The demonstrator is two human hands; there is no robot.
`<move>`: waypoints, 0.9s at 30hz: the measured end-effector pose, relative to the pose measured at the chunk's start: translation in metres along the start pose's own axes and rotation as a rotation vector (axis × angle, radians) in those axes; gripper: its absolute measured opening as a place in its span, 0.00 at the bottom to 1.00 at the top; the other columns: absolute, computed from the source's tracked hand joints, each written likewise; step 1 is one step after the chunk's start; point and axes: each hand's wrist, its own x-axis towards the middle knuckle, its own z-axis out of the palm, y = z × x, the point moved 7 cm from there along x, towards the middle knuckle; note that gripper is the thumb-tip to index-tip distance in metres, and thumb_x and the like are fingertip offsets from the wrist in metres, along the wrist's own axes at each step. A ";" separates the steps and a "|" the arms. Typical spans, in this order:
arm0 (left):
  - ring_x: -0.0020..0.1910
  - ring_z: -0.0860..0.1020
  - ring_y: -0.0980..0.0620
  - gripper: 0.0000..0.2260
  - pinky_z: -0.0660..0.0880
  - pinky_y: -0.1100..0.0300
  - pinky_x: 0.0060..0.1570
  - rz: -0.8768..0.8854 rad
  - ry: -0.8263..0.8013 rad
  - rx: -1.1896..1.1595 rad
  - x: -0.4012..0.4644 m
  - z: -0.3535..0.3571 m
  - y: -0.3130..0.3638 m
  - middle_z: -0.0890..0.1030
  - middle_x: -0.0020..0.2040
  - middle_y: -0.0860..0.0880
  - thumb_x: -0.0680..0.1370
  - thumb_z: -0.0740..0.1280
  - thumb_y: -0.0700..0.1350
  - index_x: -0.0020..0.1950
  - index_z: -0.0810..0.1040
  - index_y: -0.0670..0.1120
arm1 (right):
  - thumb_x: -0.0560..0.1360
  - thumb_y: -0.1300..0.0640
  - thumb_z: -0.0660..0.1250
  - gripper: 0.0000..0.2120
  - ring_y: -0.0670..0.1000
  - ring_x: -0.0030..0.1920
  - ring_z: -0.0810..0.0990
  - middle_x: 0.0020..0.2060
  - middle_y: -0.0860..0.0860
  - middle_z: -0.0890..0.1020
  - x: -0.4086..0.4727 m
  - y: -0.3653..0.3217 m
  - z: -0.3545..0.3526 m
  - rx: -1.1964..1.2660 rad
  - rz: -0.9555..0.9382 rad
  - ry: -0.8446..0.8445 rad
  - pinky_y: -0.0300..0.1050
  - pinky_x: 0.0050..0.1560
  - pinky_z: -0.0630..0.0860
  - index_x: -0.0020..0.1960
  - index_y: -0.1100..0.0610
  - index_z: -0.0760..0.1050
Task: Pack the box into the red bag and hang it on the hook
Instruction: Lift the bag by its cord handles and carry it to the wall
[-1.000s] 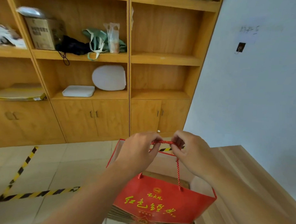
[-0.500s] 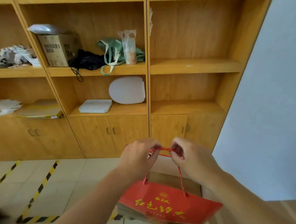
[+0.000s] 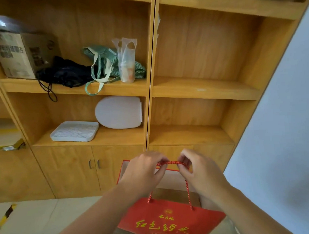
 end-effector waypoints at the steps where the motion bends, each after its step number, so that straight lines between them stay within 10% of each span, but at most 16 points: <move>1: 0.48 0.81 0.59 0.06 0.80 0.59 0.43 0.014 -0.006 0.000 0.013 0.000 -0.010 0.85 0.48 0.58 0.80 0.67 0.49 0.54 0.82 0.55 | 0.79 0.52 0.69 0.05 0.46 0.39 0.80 0.37 0.45 0.81 0.014 0.002 0.004 -0.010 0.008 -0.002 0.42 0.35 0.76 0.45 0.46 0.75; 27: 0.45 0.79 0.61 0.03 0.64 0.74 0.39 0.165 -0.175 0.024 0.261 0.082 -0.090 0.84 0.43 0.60 0.76 0.69 0.52 0.48 0.82 0.56 | 0.77 0.53 0.70 0.04 0.48 0.39 0.79 0.37 0.44 0.81 0.219 0.136 0.023 0.001 0.132 0.075 0.48 0.38 0.78 0.44 0.48 0.76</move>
